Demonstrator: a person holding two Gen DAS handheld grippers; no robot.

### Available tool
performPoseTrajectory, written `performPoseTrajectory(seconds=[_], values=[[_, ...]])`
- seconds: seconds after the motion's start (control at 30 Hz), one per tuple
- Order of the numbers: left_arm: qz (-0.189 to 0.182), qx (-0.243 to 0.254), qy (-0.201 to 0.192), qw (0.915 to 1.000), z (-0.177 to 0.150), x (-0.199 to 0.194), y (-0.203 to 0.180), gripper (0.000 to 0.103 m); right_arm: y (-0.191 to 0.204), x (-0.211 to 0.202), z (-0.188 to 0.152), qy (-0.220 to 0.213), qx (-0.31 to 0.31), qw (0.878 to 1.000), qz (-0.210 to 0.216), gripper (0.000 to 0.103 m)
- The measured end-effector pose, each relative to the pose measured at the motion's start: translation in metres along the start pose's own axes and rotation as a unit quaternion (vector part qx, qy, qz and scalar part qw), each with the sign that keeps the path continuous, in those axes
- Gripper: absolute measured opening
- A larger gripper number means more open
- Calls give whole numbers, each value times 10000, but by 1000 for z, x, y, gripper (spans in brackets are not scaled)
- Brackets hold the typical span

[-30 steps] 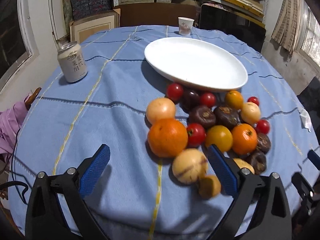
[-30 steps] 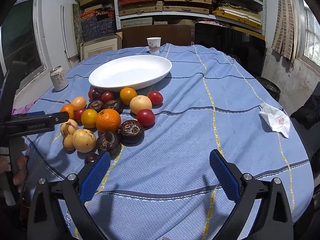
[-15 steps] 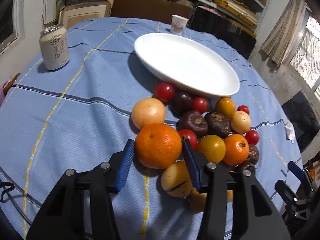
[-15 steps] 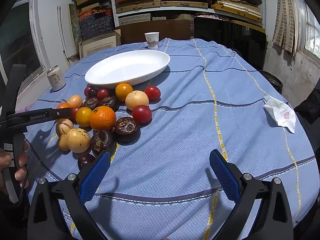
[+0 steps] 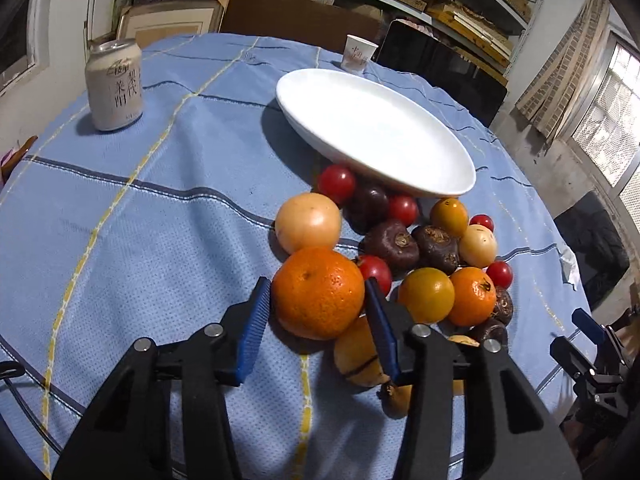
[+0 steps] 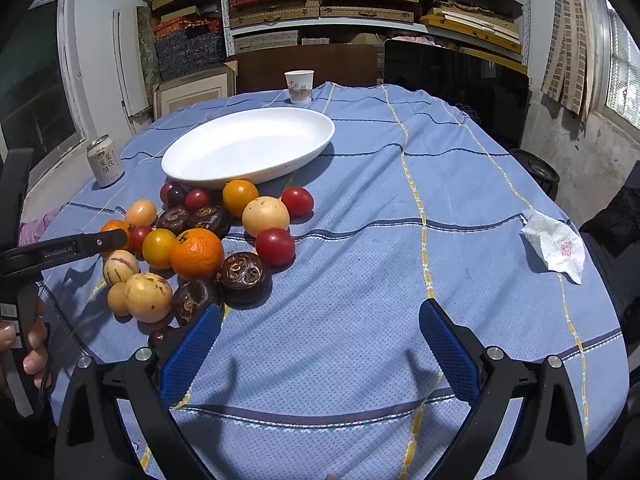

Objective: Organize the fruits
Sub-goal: 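Grasp the mandarin orange with the left gripper while the right gripper grasps a dark plum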

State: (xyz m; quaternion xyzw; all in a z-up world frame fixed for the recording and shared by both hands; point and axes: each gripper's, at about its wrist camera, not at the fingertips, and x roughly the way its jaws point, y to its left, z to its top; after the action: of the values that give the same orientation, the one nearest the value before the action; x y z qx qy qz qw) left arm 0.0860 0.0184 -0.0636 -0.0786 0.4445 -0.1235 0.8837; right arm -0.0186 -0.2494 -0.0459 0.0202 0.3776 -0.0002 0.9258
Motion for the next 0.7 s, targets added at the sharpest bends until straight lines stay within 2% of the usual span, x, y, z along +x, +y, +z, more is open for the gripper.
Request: performPoseTrajectory(seconds=[0.07, 0.13, 0.2, 0.23, 0.3, 0.37, 0.4, 0.47, 0.53, 0.6, 0.7], values=[[106, -13, -3, 9999, 0, 1, 2, 74, 3, 0, 1, 7, -18, 10000, 4, 100], [-5, -51, 57, 10000, 0, 3, 4, 85, 5, 0, 0, 27, -37, 10000, 25, 99], [-112, -63, 108, 9999, 0, 6, 6, 80, 7, 0, 0, 42, -60, 10000, 18, 99], [-238, -28, 75, 9997, 0, 5, 5, 61, 7, 0, 0, 42, -62, 10000, 17, 100], [-317, 20, -4, 9995, -2, 3, 3, 58, 8, -1, 1, 27, -75, 10000, -1, 100], [-382, -50, -26, 9993, -2, 2, 5, 46, 8, -1, 1, 28, -72, 10000, -1, 100], [-505, -128, -8, 9986, -2, 2, 8, 46, 8, -1, 1, 35, -71, 10000, -3, 99], [-731, -288, -230, 9966, -1, -6, 15, 46, 8, -1, 1, 42, -79, 10000, -10, 100], [-787, -350, -453, 9953, -3, -14, 18, 46, 8, -1, 2, 51, -122, 9999, -4, 100], [-779, -415, -630, 9941, -4, -20, 20, 46, 13, 0, 1, 128, -325, 9991, 237, 99], [-729, -404, -717, 9939, -3, -23, 19, 46, 35, -2, -6, 374, -958, 9887, 1090, 90]])
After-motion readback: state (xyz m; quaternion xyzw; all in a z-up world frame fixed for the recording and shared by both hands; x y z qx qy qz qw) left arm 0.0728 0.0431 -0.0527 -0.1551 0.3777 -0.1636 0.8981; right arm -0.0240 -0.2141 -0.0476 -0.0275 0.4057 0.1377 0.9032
